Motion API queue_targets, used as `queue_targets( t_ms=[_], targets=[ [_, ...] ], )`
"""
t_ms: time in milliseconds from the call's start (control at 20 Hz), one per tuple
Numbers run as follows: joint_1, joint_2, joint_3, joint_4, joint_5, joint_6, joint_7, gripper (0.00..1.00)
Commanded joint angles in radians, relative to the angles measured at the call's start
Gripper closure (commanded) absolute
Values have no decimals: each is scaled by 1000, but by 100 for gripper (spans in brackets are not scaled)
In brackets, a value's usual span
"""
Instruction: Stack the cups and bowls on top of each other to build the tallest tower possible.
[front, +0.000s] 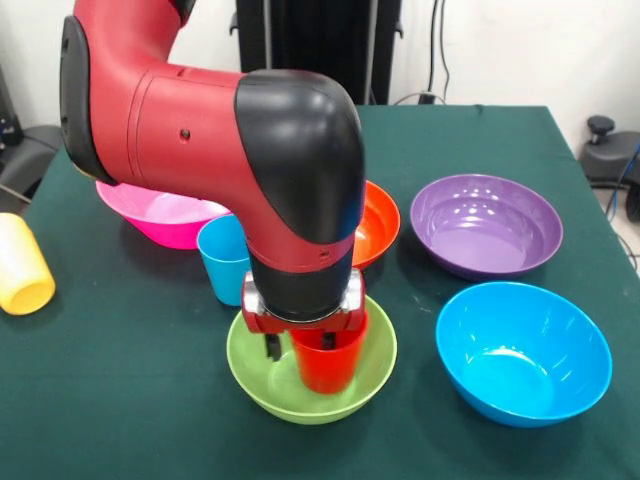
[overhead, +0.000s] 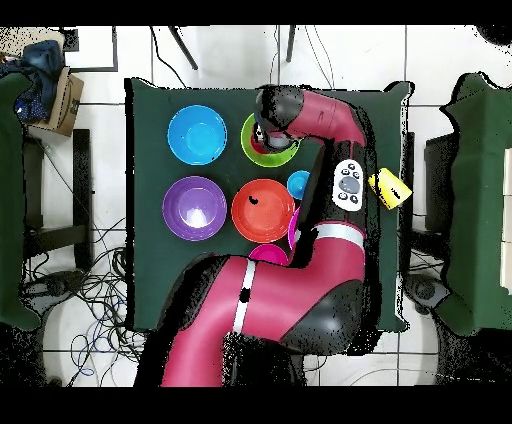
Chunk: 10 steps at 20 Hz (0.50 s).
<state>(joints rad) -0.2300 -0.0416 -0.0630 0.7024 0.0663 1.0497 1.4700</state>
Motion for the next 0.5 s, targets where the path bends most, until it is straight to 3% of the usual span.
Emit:
queue_targets(
  t_ms=[50,500],
  targets=[
    [8,-22,74,37,-53,-48,-47,0],
    [-4,-48,68,46,-56,-4,-79,0]
  ],
)
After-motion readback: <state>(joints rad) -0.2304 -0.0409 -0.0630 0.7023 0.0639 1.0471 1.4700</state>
